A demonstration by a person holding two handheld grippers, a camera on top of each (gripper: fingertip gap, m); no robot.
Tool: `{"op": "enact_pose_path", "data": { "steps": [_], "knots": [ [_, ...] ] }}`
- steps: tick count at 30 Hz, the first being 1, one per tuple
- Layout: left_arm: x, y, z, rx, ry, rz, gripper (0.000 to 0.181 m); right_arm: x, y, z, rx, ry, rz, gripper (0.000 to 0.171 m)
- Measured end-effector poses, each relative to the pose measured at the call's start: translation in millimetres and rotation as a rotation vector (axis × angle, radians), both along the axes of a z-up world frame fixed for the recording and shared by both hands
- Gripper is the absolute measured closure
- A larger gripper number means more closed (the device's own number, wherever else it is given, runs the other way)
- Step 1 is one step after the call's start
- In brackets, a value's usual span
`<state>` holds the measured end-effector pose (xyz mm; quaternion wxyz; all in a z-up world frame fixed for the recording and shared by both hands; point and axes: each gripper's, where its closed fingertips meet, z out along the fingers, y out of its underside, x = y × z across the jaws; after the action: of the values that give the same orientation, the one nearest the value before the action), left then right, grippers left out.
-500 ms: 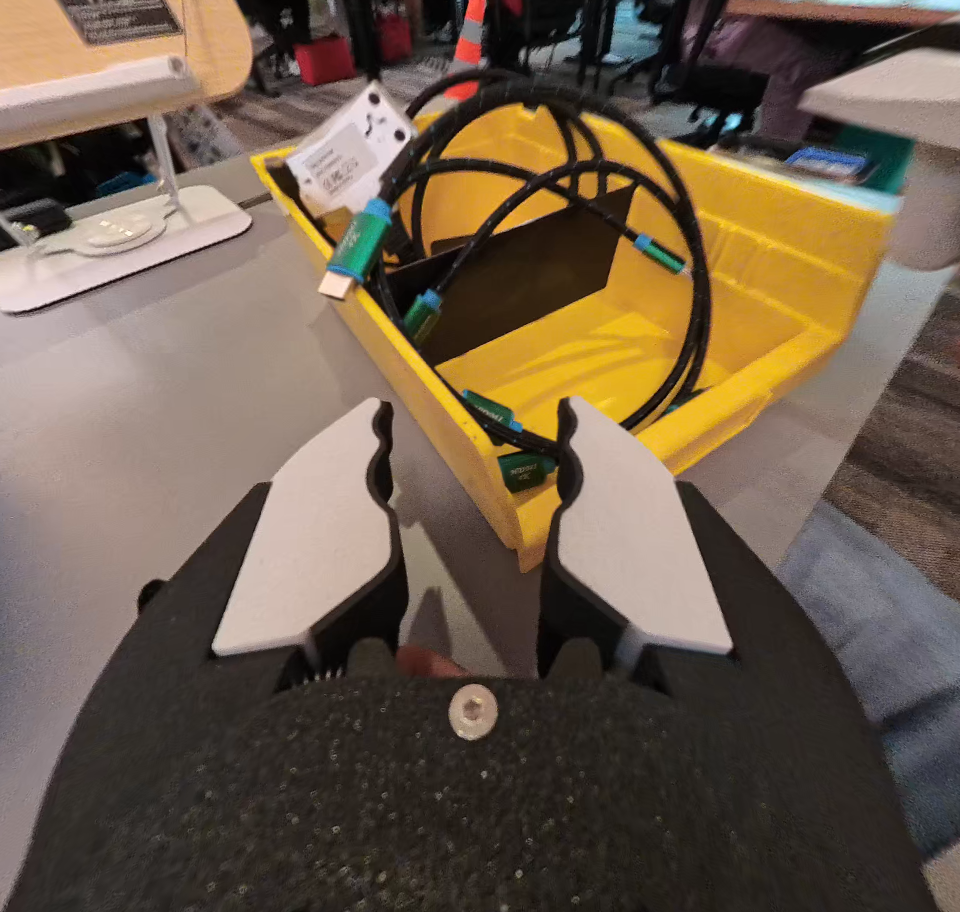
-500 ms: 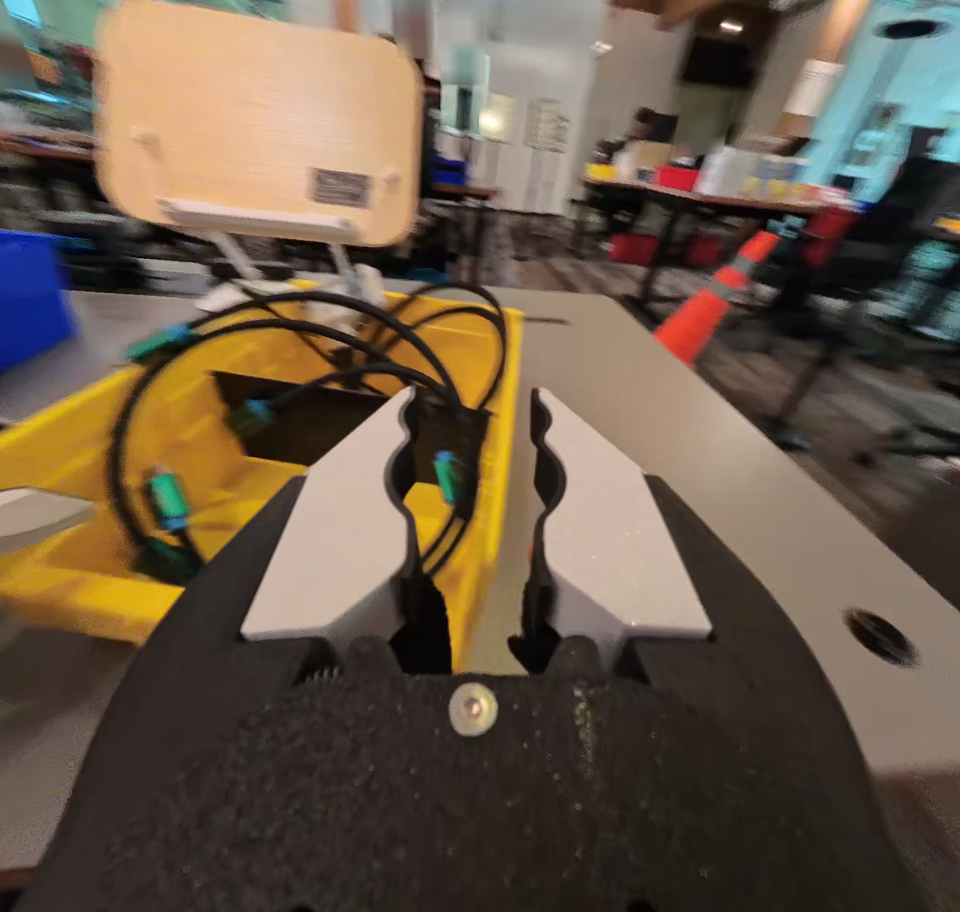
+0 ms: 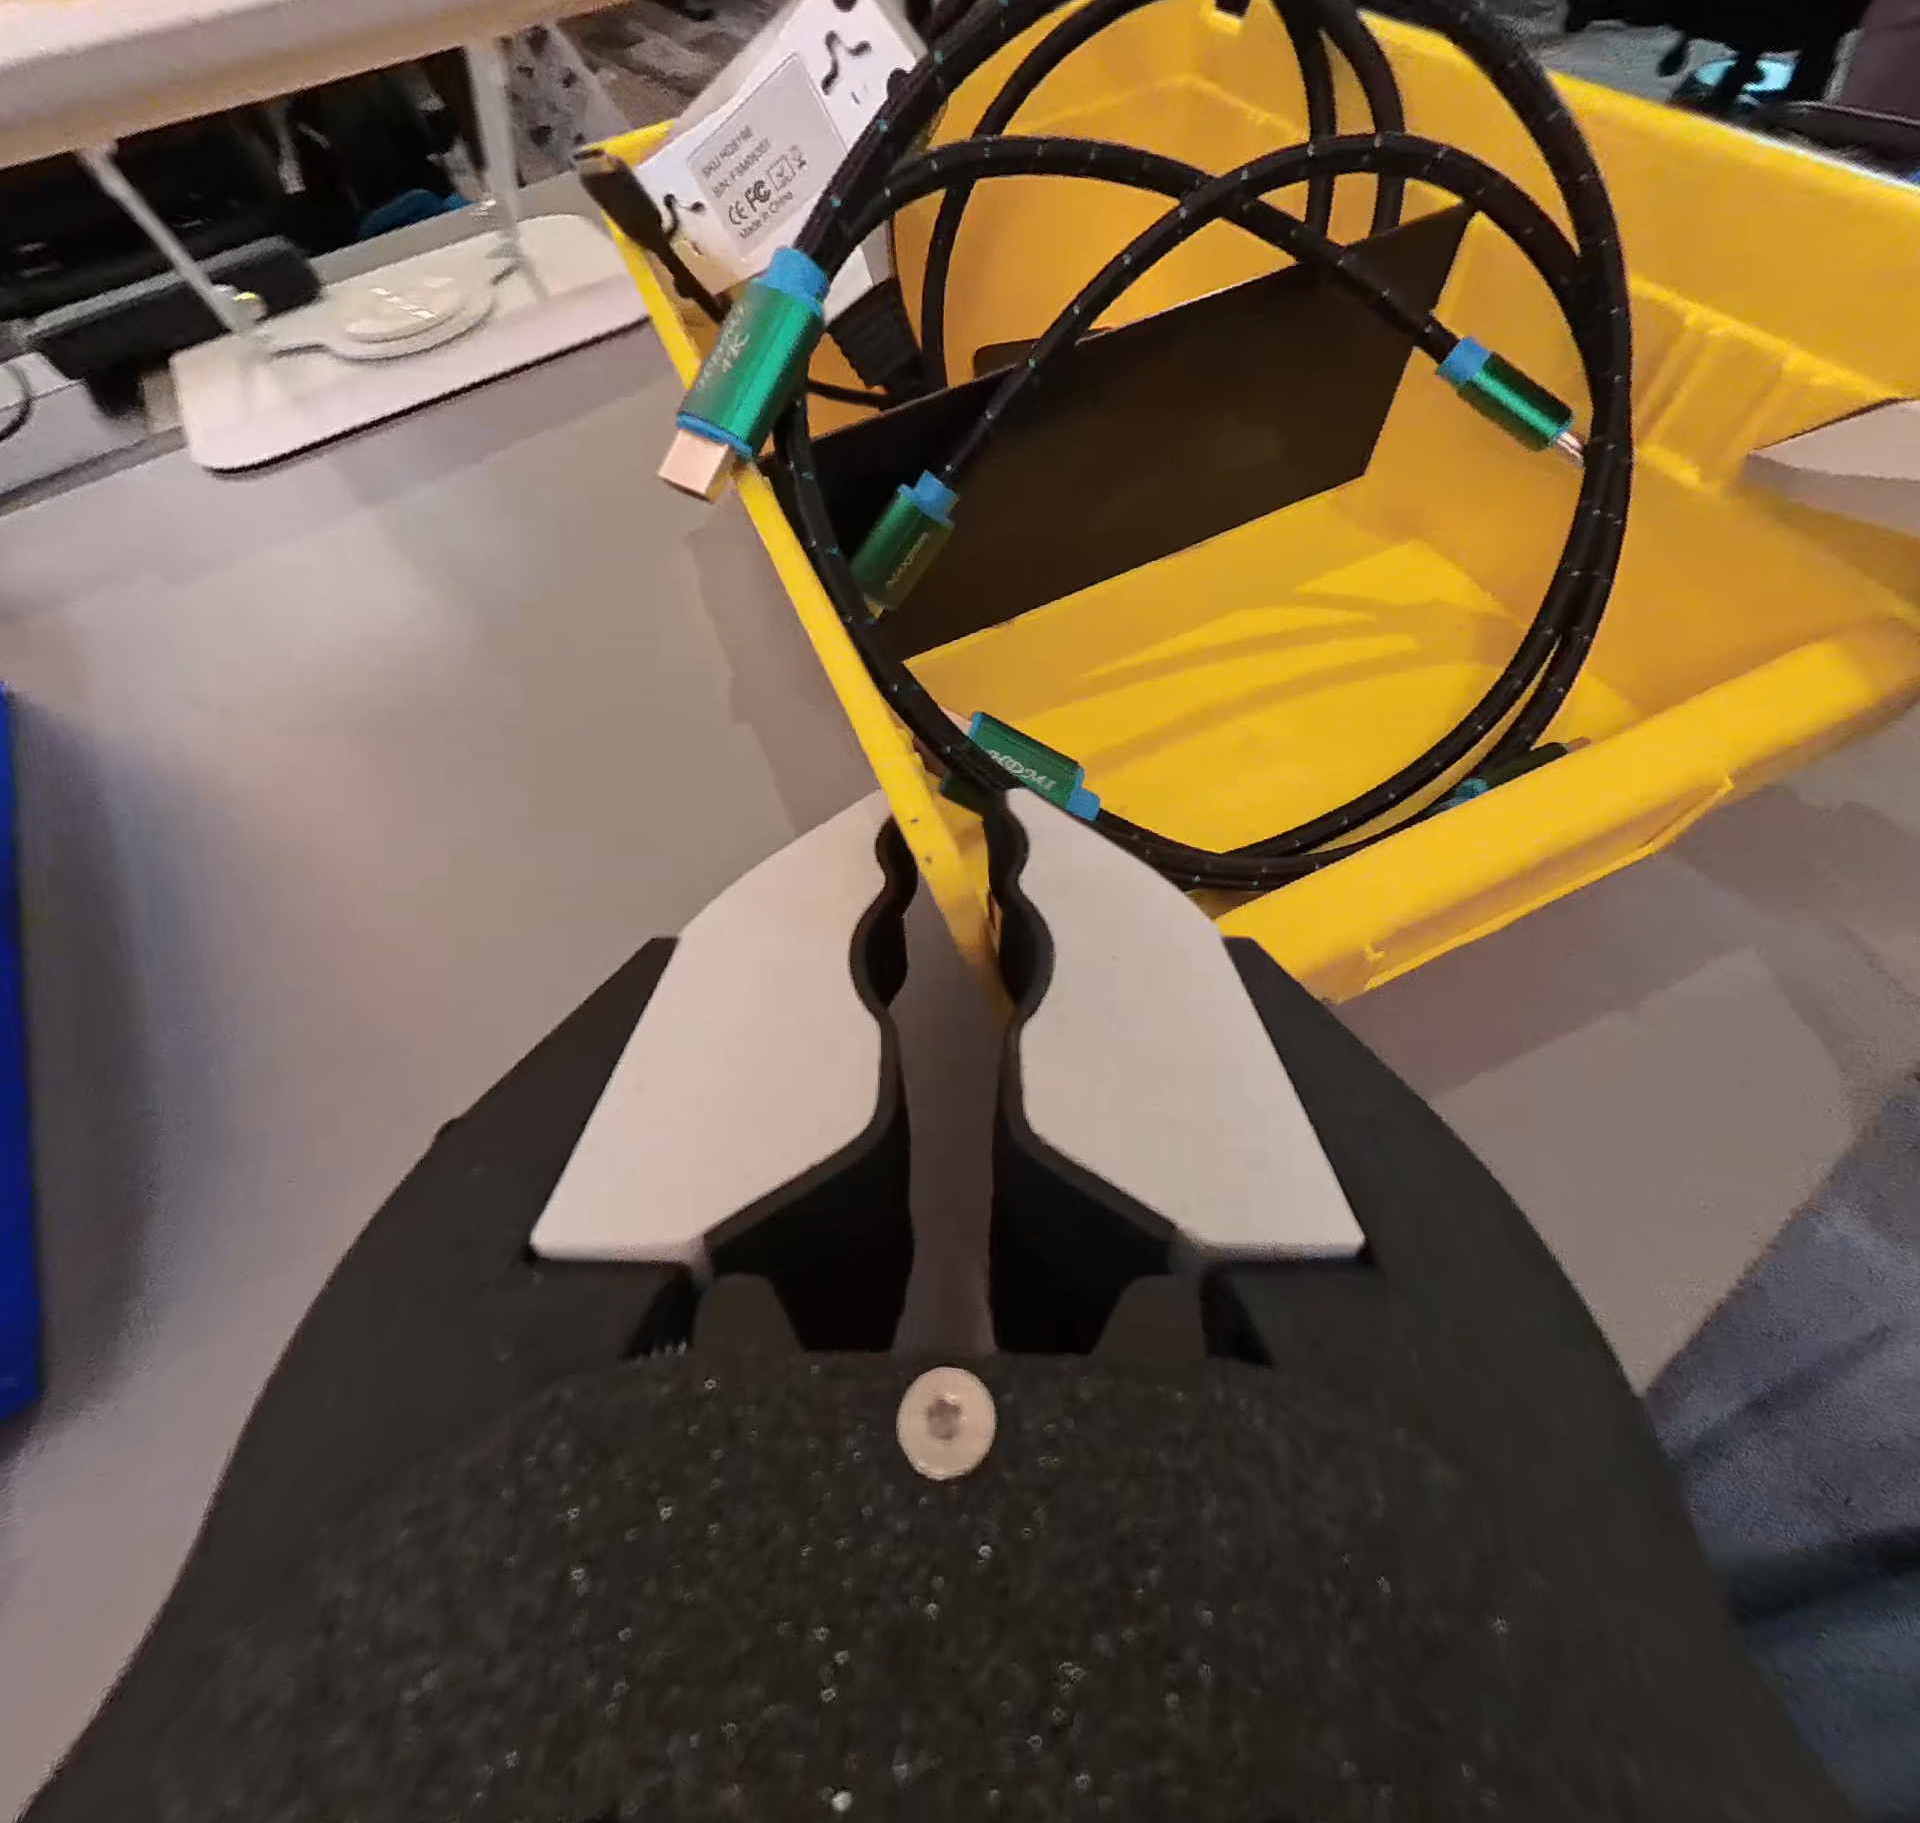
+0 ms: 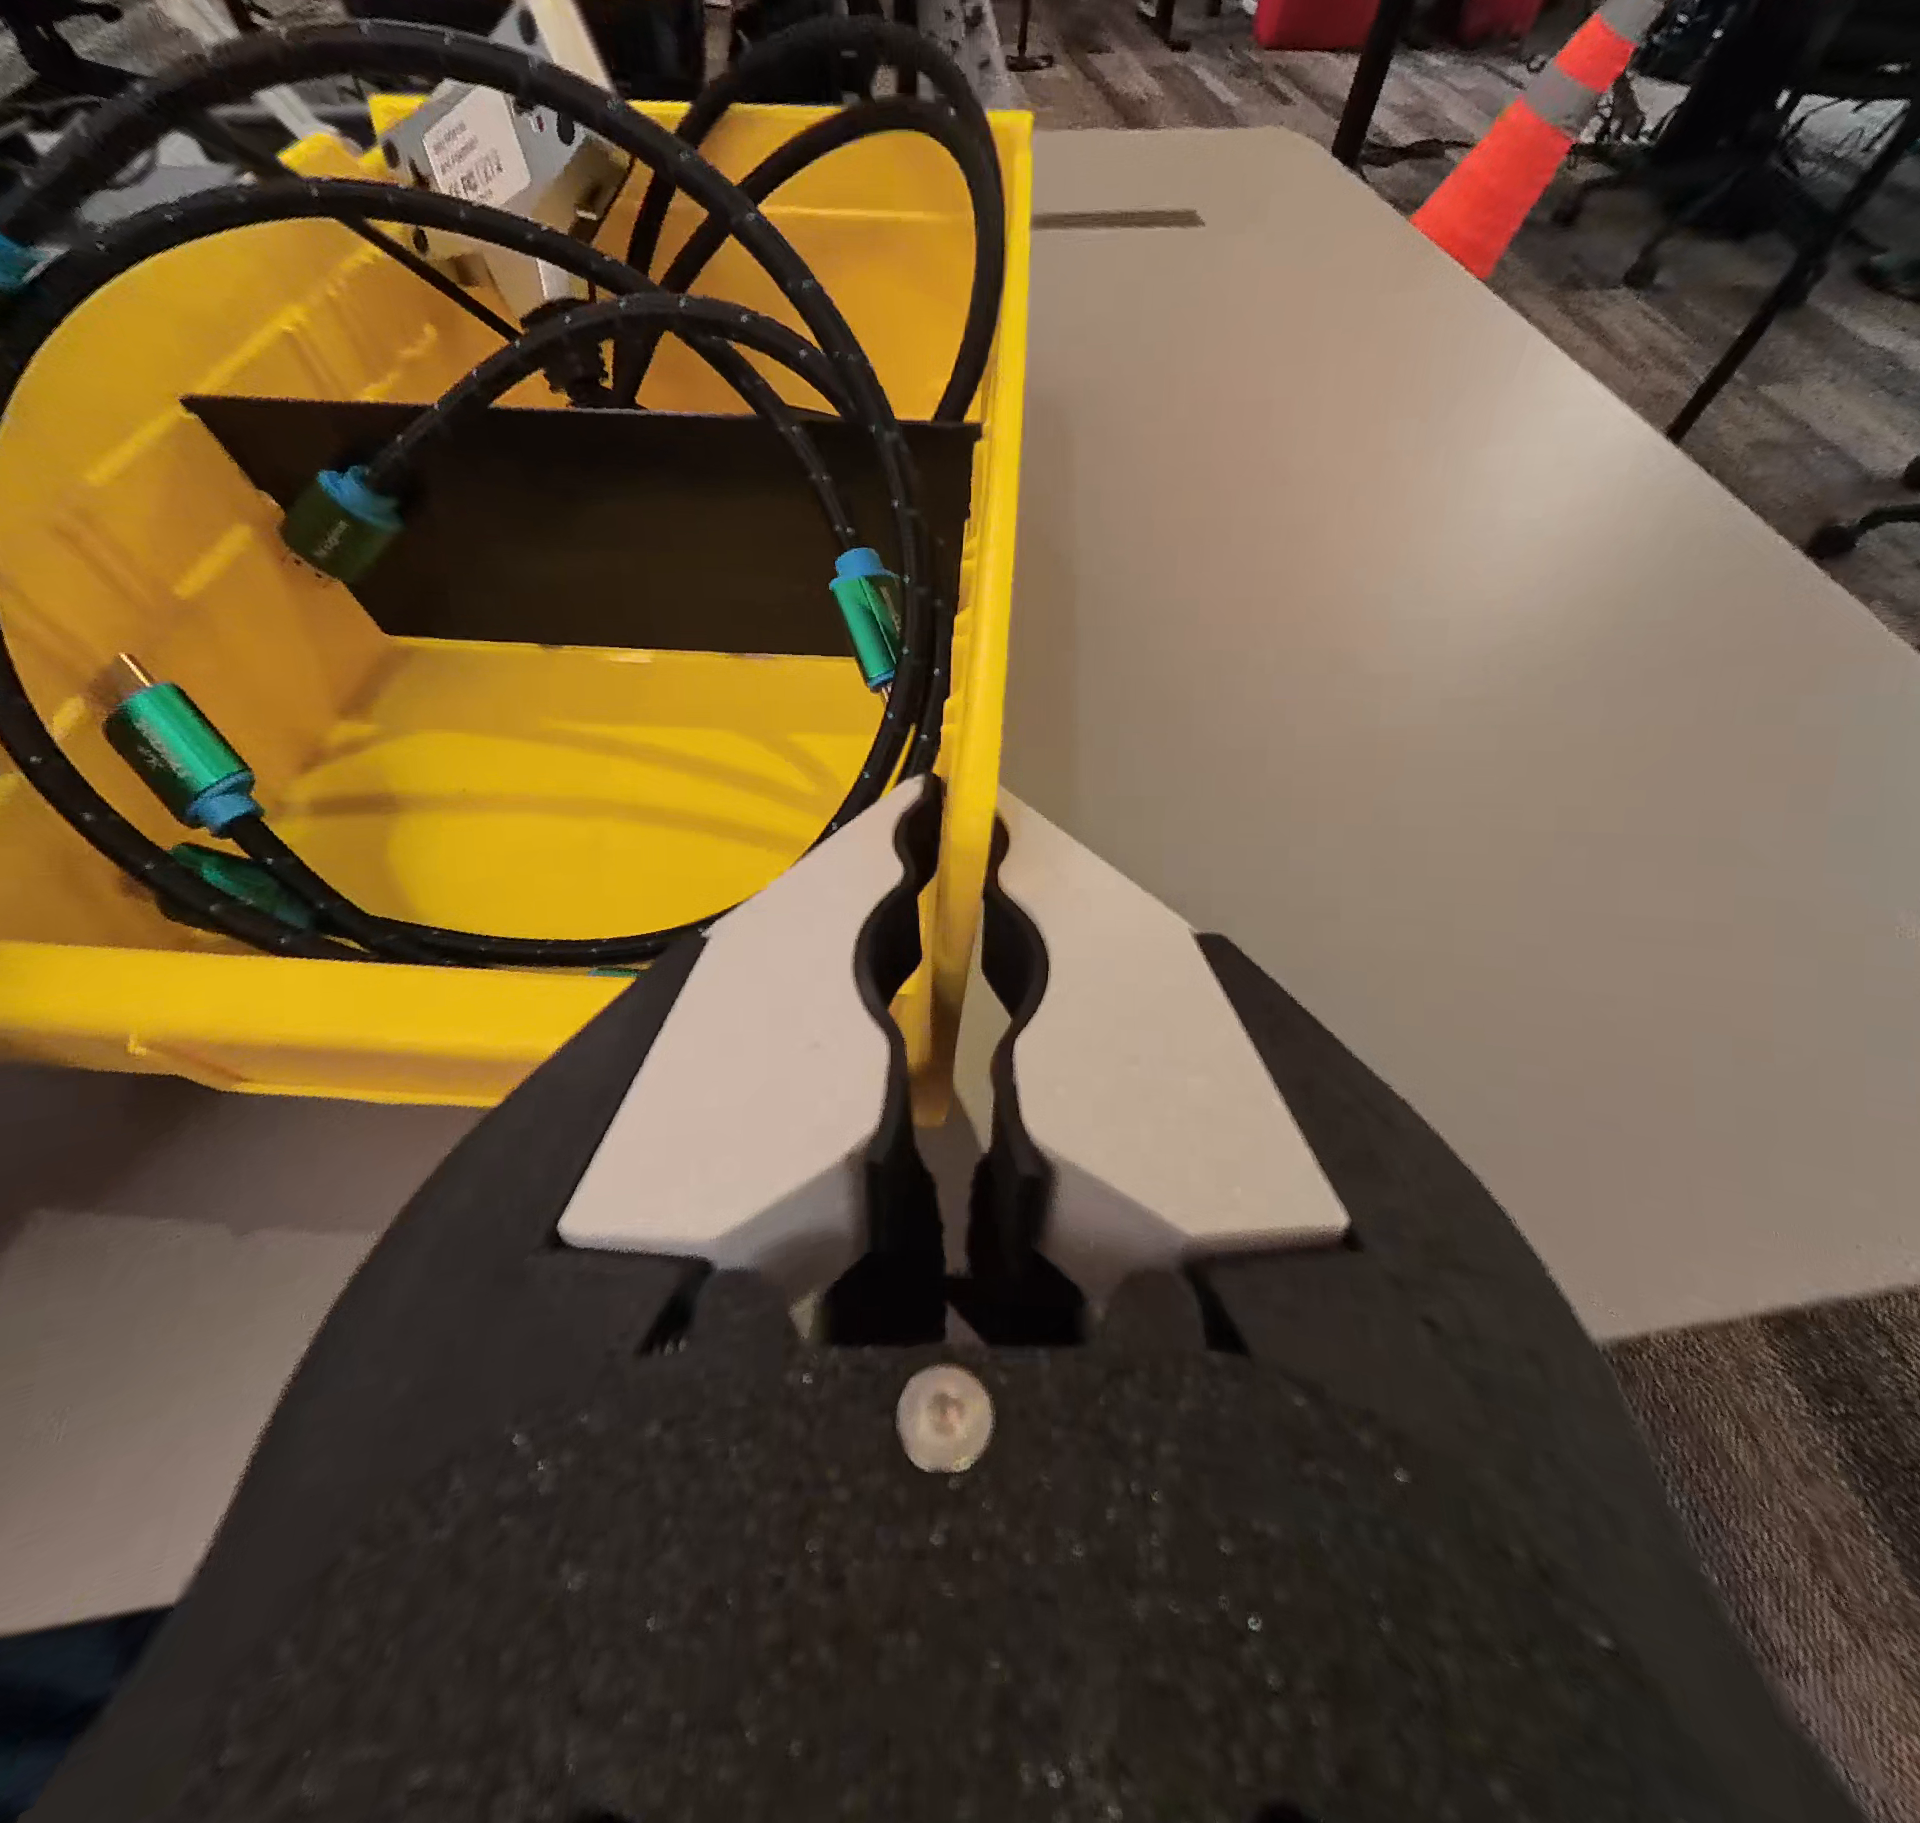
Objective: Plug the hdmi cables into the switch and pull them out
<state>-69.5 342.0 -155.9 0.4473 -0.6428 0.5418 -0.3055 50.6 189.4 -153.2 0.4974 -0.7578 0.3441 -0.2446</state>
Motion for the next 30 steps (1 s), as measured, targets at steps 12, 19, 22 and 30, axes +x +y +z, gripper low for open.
{"op": "enact_pose_path", "data": {
  "steps": [12,19,22,30],
  "knots": [
    [-49,99,0,0.002,-0.007,0.220,0.170,-22,128,-2,-0.005,-0.034,0.256,0.169],
    [-81,103,42,-0.027,-0.191,0.126,0.149,-28,145,-6,0.038,0.036,0.340,0.165],
    [-140,145,93,0.084,-0.423,0.324,0.149,-37,137,6,0.098,0.060,0.410,0.146],
    [-279,282,47,0.017,-0.209,0.689,0.126,-50,103,81,0.227,-0.342,0.317,0.139]
  ]
}}
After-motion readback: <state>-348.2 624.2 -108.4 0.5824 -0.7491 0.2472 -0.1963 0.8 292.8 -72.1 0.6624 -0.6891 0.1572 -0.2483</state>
